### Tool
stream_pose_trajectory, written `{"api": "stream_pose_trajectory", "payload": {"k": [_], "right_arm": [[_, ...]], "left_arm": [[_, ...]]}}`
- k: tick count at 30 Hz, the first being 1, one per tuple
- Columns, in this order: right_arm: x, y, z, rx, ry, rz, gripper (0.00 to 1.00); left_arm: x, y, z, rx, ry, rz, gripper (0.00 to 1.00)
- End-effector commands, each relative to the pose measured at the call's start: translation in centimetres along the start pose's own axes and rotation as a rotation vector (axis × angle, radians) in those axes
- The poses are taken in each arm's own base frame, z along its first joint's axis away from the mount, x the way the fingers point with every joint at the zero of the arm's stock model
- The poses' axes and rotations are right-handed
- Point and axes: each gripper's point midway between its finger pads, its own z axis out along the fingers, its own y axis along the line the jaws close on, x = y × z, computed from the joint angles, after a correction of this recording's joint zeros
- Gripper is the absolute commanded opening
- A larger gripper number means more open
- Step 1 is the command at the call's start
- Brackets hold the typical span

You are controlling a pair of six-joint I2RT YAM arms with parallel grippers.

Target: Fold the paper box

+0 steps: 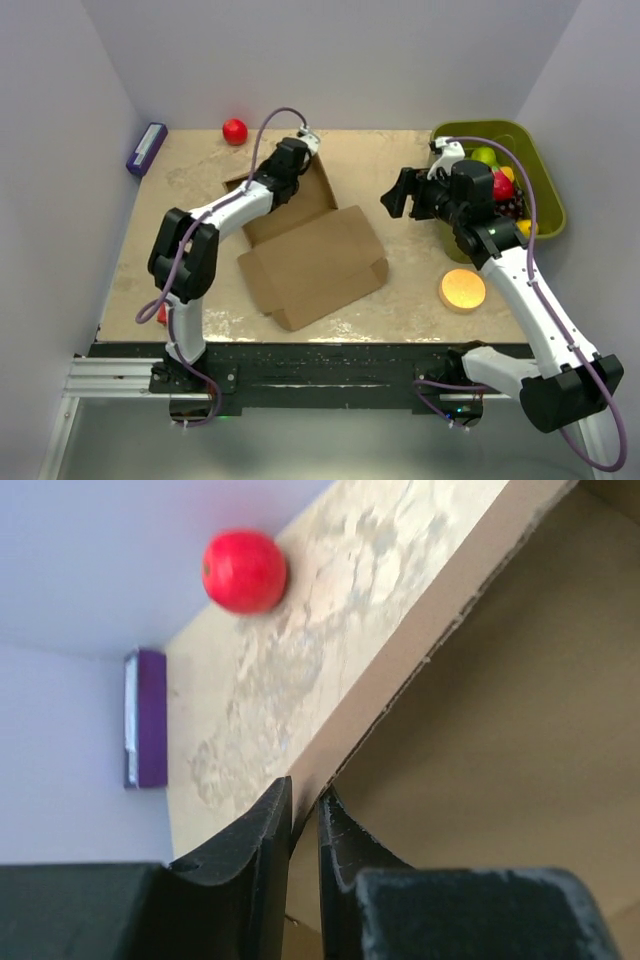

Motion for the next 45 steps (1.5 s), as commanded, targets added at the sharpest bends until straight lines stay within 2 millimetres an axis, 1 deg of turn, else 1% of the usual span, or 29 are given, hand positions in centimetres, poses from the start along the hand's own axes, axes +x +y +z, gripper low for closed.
{"api": "stream_pose_trajectory", "payload": {"k": [1, 2, 5, 8, 11, 13, 15, 16, 18, 19, 21, 22, 26, 29, 30, 31, 32, 34, 35, 36, 37, 38, 39, 40, 41, 42, 43, 44, 45], "right_arm": [[-0.8, 1.7, -1.2, -0.072, -0.005, 0.028, 0.84], [-0.7, 1.8, -1.1, -0.081, -0.002, 0.030, 0.84], [0.0, 1.7, -0.7, -0.084, 0.023, 0.037, 0.85], [1.3, 1.9, -0.2, -0.107, 0.062, 0.046, 0.86], [3.0, 1.2, 0.4, -0.092, 0.114, 0.058, 0.86], [4.3, 0.7, 0.7, -0.075, 0.144, 0.064, 0.87], [4.8, 0.6, 0.9, -0.077, 0.152, 0.070, 0.87], [5.7, 0.7, 1.0, -0.087, 0.173, 0.081, 0.87], [5.8, 1.0, 1.3, -0.112, 0.168, 0.092, 0.87], [6.3, 1.0, 1.7, -0.118, 0.179, 0.110, 0.87], [6.3, 1.3, 2.2, -0.140, 0.173, 0.119, 0.87], [6.6, 1.3, 2.6, -0.144, 0.181, 0.132, 0.87], [5.8, 2.2, 3.3, -0.193, 0.151, 0.160, 0.85], [5.4, 2.1, 3.7, -0.191, 0.138, 0.163, 0.84], [5.8, 1.8, 4.2, -0.177, 0.153, 0.165, 0.82], [5.7, 1.8, 4.4, -0.178, 0.156, 0.152, 0.81], [5.9, 1.8, 4.6, -0.178, 0.165, 0.151, 0.76], [6.4, 1.5, 5.3, -0.175, 0.183, 0.145, 0.70], [6.5, 1.3, 5.6, -0.171, 0.186, 0.139, 0.61], [6.9, 1.1, 5.9, -0.167, 0.203, 0.137, 0.54], [6.8, 1.1, 6.1, -0.169, 0.204, 0.129, 0.47], [6.6, 1.2, 6.1, -0.175, 0.201, 0.126, 0.34], [6.6, 1.4, 6.1, -0.184, 0.200, 0.120, 0.29], [6.3, 1.6, 6.2, -0.199, 0.197, 0.105, 0.24], [5.9, 1.7, 6.3, -0.204, 0.193, 0.092, 0.19], [5.7, 1.8, 6.3, -0.209, 0.194, 0.079, 0.17], [4.7, 2.2, 6.5, -0.234, 0.183, 0.024, 0.13], [5.1, 2.2, 6.2, -0.240, 0.220, 0.010, 0.05], [4.6, 2.4, 6.3, -0.251, 0.217, -0.009, 0.04]], "left_arm": [[5.0, -0.7, 1.2, 0.088, 0.152, -0.131, 0.10], [5.9, -0.5, 1.6, 0.107, 0.172, -0.173, 0.10], [8.8, -0.7, 1.9, 0.152, 0.239, -0.234, 0.10], [10.9, -0.6, 2.1, 0.197, 0.290, -0.293, 0.09], [12.6, -0.7, 1.9, 0.228, 0.328, -0.319, 0.09], [13.2, -0.5, 1.8, 0.238, 0.344, -0.333, 0.09], [13.2, -0.5, 1.5, 0.252, 0.341, -0.348, 0.09], [13.3, -0.5, 1.5, 0.254, 0.341, -0.351, 0.09], [13.3, -0.6, 1.2, 0.261, 0.340, -0.357, 0.09], [13.3, -0.6, 1.2, 0.264, 0.340, -0.360, 0.09], [13.4, -0.8, 0.9, 0.273, 0.345, -0.363, 0.09], [13.5, -0.9, 0.8, 0.276, 0.347, -0.364, 0.09], [13.8, -1.4, 0.1, 0.306, 0.356, -0.382, 0.10], [13.7, -1.8, -0.6, 0.337, 0.354, -0.402, 0.10], [13.5, -1.7, -0.9, 0.344, 0.347, -0.407, 0.10], [13.5, -1.9, -1.2, 0.352, 0.349, -0.416, 0.11], [13.8, -2.4, -1.5, 0.377, 0.353, -0.418, 0.11], [13.5, -2.5, -2.3, 0.408, 0.337, -0.427, 0.11], [13.5, -3.2, -2.9, 0.439, 0.342, -0.459, 0.11], [12.9, -3.0, -3.5, 0.454, 0.319, -0.480, 0.12], [12.5, -3.1, -4.0, 0.476, 0.303, -0.497, 0.15], [12.4, -4.0, -4.8, 0.529, 0.297, -0.519, 0.18], [11.8, -3.6, -5.4, 0.534, 0.270, -0.533, 0.23], [11.5, -3.8, -5.9, 0.561, 0.257, -0.540, 0.41], [11.6, -3.8, -6.3, 0.571, 0.257, -0.540, 0.51], [11.2, -3.2, -6.9, 0.567, 0.239, -0.541, 0.59], [11.1, -2.8, -7.1, 0.556, 0.229, -0.535, 0.70], [11.0, -2.2, -7.3, 0.540, 0.216, -0.534, 0.73], [10.2, -1.2, -8.0, 0.531, 0.184, -0.541, 0.79]]}}
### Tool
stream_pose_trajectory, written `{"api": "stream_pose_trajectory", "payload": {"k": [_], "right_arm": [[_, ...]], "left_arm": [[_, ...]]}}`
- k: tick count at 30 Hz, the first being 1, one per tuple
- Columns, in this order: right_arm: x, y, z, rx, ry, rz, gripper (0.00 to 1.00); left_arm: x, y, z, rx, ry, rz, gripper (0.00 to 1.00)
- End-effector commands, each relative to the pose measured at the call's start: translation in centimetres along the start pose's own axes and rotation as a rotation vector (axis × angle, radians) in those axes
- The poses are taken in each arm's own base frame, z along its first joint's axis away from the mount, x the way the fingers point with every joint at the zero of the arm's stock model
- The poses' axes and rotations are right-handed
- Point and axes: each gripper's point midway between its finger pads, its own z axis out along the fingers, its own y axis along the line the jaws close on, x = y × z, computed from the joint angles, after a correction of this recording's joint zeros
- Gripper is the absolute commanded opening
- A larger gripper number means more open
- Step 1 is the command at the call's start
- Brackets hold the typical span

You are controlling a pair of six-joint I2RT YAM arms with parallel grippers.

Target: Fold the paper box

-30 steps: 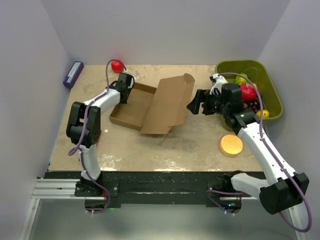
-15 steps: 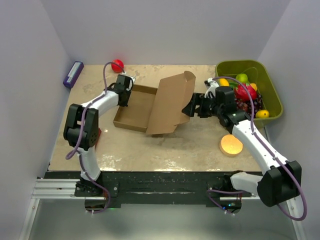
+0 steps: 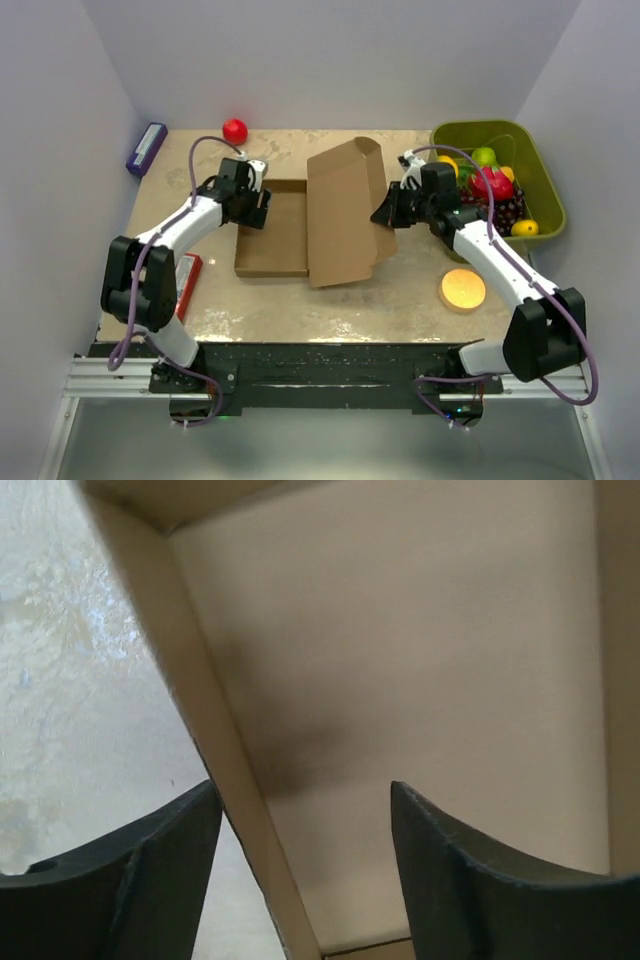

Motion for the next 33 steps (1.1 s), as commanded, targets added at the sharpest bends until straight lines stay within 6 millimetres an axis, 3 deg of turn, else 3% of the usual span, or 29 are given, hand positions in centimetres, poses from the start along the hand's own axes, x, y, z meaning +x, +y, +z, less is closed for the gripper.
{"api": "stream_pose_trajectory", "payload": {"k": [1, 2, 4, 6, 7, 9, 10, 13, 18, 23, 29, 33], "right_arm": [[-4.9, 3.7, -1.7, -0.121, -0.064, -0.207, 0.03], [-4.6, 3.9, -1.2, -0.143, -0.030, -0.228, 0.00], [-6.1, 4.8, -1.3, -0.176, -0.042, -0.292, 0.00], [-5.8, 5.2, -0.8, -0.219, 0.006, -0.305, 0.00], [-6.8, 6.1, -1.0, -0.254, -0.007, -0.340, 0.00], [-6.1, 5.8, -0.3, -0.266, 0.060, -0.347, 0.00], [-7.2, 6.3, -0.6, -0.279, 0.043, -0.396, 0.00], [-7.2, 6.5, -0.6, -0.292, 0.090, -0.434, 0.00], [-8.6, 7.4, -1.4, -0.317, 0.084, -0.509, 0.00], [-7.3, 7.7, -1.9, -0.374, 0.169, -0.557, 0.00], [-6.5, 7.7, -2.5, -0.395, 0.205, -0.602, 0.00], [-6.0, 7.9, -2.8, -0.419, 0.212, -0.613, 0.00]], "left_arm": [[-3.5, -0.7, -4.4, 0.053, -0.148, -0.019, 0.81], [-4.8, -1.2, -5.7, 0.082, -0.187, -0.022, 0.82], [-7.6, -1.9, -9.0, 0.130, -0.304, -0.031, 0.84], [-10.5, -3.2, -12.9, 0.214, -0.442, -0.008, 0.87], [-11.4, -3.6, -14.1, 0.238, -0.483, 0.009, 0.88], [-13.3, -4.4, -17.4, 0.290, -0.584, 0.051, 0.91], [-13.8, -4.5, -18.2, 0.297, -0.612, 0.090, 0.93], [-15.8, -4.5, -20.8, 0.298, -0.696, 0.178, 0.99], [-16.6, -3.5, -20.4, 0.300, -0.699, 0.253, 1.00], [-17.0, -4.6, -20.2, 0.410, -0.724, 0.370, 1.00], [-17.7, -4.9, -17.4, 0.498, -0.663, 0.394, 1.00], [-18.1, -4.9, -16.8, 0.524, -0.663, 0.397, 1.00]]}}
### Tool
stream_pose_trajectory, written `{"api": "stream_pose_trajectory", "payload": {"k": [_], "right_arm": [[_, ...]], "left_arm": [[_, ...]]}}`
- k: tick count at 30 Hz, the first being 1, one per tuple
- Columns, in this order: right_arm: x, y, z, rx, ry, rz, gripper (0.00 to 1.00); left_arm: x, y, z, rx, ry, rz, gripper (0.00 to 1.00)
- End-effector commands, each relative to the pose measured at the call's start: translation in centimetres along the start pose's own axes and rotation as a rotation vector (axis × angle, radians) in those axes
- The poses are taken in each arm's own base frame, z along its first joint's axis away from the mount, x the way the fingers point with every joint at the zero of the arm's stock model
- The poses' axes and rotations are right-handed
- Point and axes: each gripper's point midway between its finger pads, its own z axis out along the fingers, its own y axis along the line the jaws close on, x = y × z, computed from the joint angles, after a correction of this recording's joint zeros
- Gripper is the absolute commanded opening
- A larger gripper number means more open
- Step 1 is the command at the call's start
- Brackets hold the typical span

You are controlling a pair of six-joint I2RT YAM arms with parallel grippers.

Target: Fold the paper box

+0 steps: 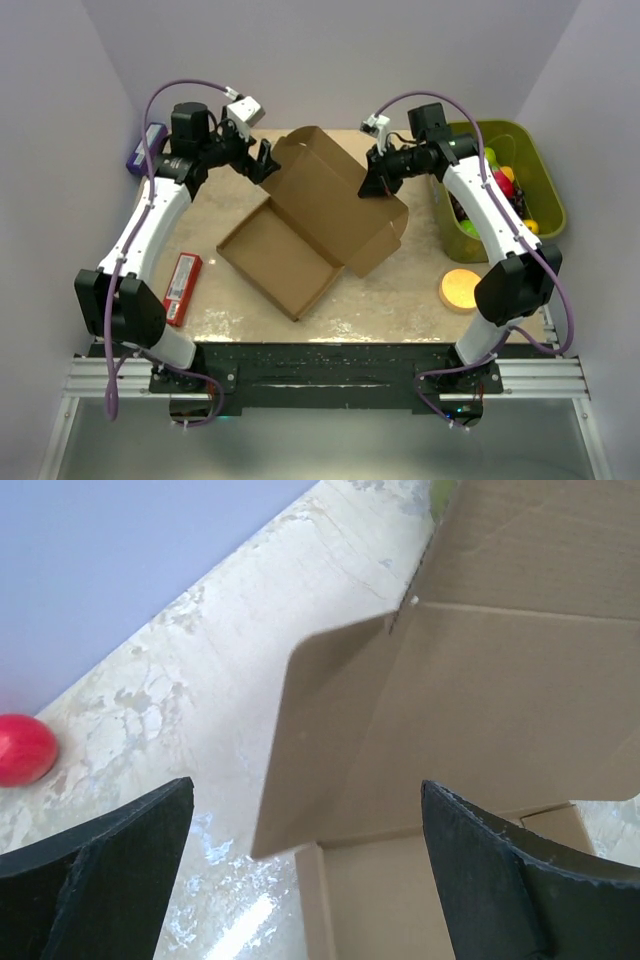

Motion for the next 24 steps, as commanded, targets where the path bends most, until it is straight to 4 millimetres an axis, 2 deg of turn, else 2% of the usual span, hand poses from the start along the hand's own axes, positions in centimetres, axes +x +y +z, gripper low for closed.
{"api": "stream_pose_trajectory", "payload": {"k": [1, 4, 6, 10, 13, 14, 19, 24], "right_arm": [[-0.3, 1.9, -0.8, -0.063, -0.006, -0.057, 0.00], [-0.2, 2.1, -0.7, -0.076, -0.001, -0.063, 0.00], [-0.1, 2.2, -0.8, -0.079, 0.000, -0.069, 0.00], [-0.1, 2.3, -0.9, -0.076, 0.001, -0.072, 0.00], [-0.1, 2.3, -0.8, -0.077, 0.003, -0.073, 0.00], [0.0, 2.3, -0.8, -0.078, 0.004, -0.074, 0.00], [0.1, 2.0, -0.7, -0.064, 0.006, -0.074, 0.00], [0.3, 1.7, -0.7, -0.055, 0.012, -0.067, 0.00]], "left_arm": [[-2.3, -0.2, -0.2, 0.069, -0.068, 0.054, 1.00], [-2.3, -0.8, 0.6, 0.139, -0.082, 0.045, 1.00], [-1.5, -1.4, 1.4, 0.204, -0.068, 0.017, 0.99], [-0.7, -2.4, 2.2, 0.290, -0.064, -0.019, 0.91], [-0.3, -2.5, 2.6, 0.311, -0.065, -0.038, 0.75], [-0.3, -2.8, 2.6, 0.328, -0.070, -0.040, 0.67], [0.5, -3.3, 2.7, 0.347, -0.075, -0.058, 0.50], [1.4, -3.6, 2.9, 0.359, -0.063, -0.072, 0.20]]}}
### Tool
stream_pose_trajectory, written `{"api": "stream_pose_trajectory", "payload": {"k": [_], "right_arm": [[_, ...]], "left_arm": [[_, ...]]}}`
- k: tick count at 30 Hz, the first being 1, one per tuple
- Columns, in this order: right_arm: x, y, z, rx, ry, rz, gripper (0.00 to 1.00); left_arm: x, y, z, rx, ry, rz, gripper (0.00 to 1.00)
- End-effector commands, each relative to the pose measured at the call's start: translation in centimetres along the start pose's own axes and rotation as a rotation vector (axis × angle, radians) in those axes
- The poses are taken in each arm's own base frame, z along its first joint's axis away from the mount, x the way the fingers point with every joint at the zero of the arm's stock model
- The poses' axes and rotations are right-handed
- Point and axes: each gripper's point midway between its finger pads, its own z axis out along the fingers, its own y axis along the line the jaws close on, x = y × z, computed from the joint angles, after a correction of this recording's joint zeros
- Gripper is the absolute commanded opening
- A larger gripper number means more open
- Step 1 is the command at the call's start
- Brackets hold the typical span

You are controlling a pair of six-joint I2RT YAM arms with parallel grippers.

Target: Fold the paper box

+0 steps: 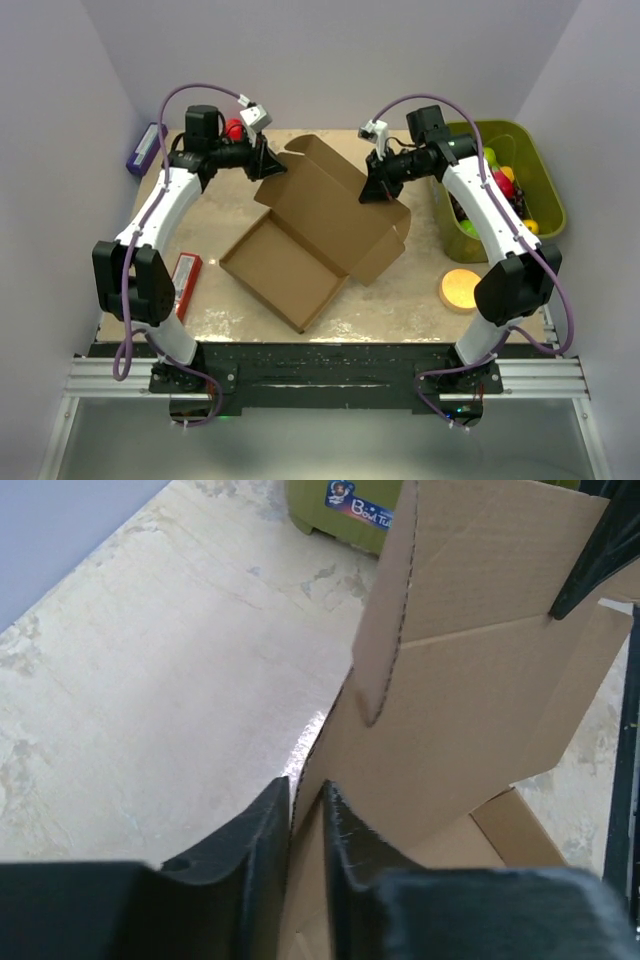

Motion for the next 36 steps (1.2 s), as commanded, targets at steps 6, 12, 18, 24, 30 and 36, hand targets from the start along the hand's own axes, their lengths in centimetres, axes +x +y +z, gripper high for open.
{"api": "stream_pose_trajectory", "payload": {"k": [6, 12, 18, 24, 30, 36], "right_arm": [[-1.4, 0.5, -1.0, 0.027, -0.046, -0.039, 0.18], [-2.7, -1.6, -2.2, 0.209, -0.115, -0.003, 0.69], [-4.6, -4.0, -6.5, 0.522, -0.314, 0.117, 0.92], [-2.8, -3.7, -8.4, 0.628, -0.420, 0.283, 0.99], [4.0, -3.5, -9.0, 0.759, -0.266, 0.497, 0.89], [12.0, -2.4, -7.8, 0.836, -0.122, 0.726, 0.76]], "left_arm": [[-0.2, -1.3, -0.5, 0.045, -0.037, 0.023, 0.00], [0.5, -0.5, -1.4, -0.096, -0.076, 0.046, 0.00], [-0.3, 2.1, -5.6, -0.475, -0.195, 0.045, 0.00], [-0.4, 2.7, -11.2, -0.783, -0.321, 0.007, 0.00], [0.3, 3.4, -11.9, -0.846, -0.331, -0.062, 0.00], [1.4, 4.2, -13.8, -0.965, -0.292, -0.009, 0.00]]}}
